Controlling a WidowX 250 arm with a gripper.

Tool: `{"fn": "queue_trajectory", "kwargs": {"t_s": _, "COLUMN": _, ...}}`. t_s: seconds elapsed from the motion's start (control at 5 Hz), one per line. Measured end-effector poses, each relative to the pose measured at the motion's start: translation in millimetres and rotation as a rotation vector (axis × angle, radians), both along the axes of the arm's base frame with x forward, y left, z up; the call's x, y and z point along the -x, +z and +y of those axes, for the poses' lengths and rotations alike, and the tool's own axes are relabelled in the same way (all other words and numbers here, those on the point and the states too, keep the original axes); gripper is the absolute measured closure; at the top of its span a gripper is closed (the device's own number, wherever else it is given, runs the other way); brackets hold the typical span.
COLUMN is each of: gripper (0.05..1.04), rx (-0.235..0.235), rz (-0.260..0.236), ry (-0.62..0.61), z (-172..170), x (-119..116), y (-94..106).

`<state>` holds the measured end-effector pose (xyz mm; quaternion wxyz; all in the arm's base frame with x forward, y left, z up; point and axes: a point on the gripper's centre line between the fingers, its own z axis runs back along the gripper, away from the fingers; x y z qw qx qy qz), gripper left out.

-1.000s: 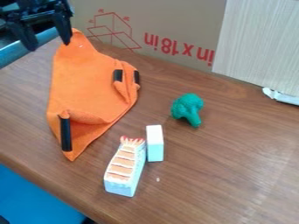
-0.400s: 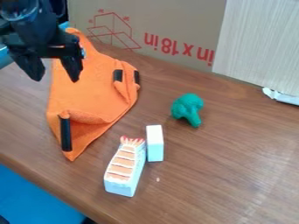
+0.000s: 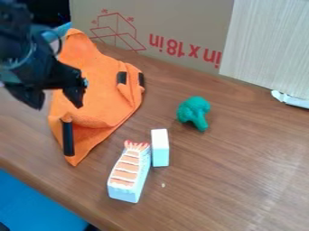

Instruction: Fold the cloth from bottom to top

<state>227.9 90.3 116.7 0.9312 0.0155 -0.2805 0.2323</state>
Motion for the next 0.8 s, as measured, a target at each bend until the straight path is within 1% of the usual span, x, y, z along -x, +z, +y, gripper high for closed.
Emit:
{"fn": "queue_trajectory", "kwargs": {"t_s": 0.2, "gripper": 0.083, "rx": -0.006, "rz": -0.026, "ry": 0.007, "z": -9.2, "x": 9.7, "y": -9.5}}
{"fn": "queue_trajectory", "kwargs": {"t_s": 0.4, "gripper": 0.083, "rx": -0.014, "rz": -0.023, "ry": -0.004, "z": -20.9, "x": 19.3, "y": -18.2}}
{"fn": "queue_trajectory", "kwargs": {"t_s": 0.6, "gripper": 0.083, "rx": -0.034, "rz": -0.018, "ry": -0.013, "z": -30.7, "x": 24.7, "y": -28.7}}
{"fn": "queue_trajectory", "kwargs": {"t_s": 0.8, "gripper": 0.083, "rx": -0.060, "rz": -0.011, "ry": -0.008, "z": -32.6, "x": 26.6, "y": -39.5}}
